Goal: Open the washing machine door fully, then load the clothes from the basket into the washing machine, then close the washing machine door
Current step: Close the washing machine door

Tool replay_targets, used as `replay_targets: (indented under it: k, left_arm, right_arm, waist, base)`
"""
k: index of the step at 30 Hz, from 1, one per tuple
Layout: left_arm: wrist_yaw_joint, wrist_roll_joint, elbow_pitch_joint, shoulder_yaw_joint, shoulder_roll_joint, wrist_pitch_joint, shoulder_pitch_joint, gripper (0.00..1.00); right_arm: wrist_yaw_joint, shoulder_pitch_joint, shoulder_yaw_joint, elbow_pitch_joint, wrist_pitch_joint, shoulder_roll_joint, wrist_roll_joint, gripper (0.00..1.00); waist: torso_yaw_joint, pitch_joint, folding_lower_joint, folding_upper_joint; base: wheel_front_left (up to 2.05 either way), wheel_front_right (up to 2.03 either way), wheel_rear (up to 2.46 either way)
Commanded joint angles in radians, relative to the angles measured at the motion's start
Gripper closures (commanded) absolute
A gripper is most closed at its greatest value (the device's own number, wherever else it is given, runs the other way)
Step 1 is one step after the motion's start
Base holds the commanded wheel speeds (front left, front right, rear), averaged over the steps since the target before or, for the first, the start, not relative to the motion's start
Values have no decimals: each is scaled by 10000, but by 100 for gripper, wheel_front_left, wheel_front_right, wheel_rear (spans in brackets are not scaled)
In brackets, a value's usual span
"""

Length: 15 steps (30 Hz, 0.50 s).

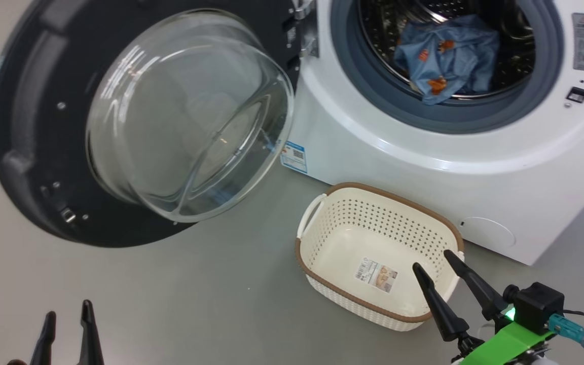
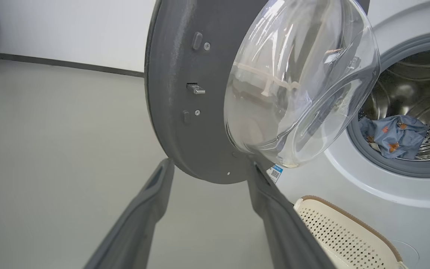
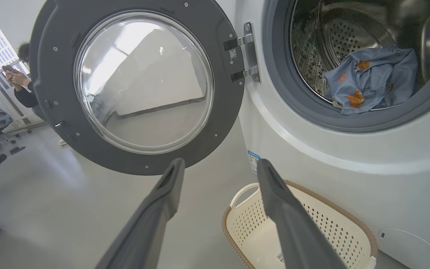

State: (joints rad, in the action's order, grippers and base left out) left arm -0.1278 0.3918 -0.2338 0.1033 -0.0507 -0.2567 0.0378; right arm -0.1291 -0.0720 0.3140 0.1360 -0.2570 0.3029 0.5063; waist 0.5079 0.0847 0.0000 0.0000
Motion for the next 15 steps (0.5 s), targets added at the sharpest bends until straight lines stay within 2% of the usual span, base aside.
replay_targets:
  k: [1,15]
  left_arm:
    - [-29,23,241,481,-93,-51,-97,0]
    - [-29,187,457,845,-1,-51,97,0]
  right_arm:
    - [-16,-431,342,-154,-48,169,134,0]
    - [-16,-1001,904,147,-48,338,333,0]
  waist:
    - [256,39,0,0]
    - [312,152,0,0]
  base:
    - [0,0,0]
    - [0,0,0]
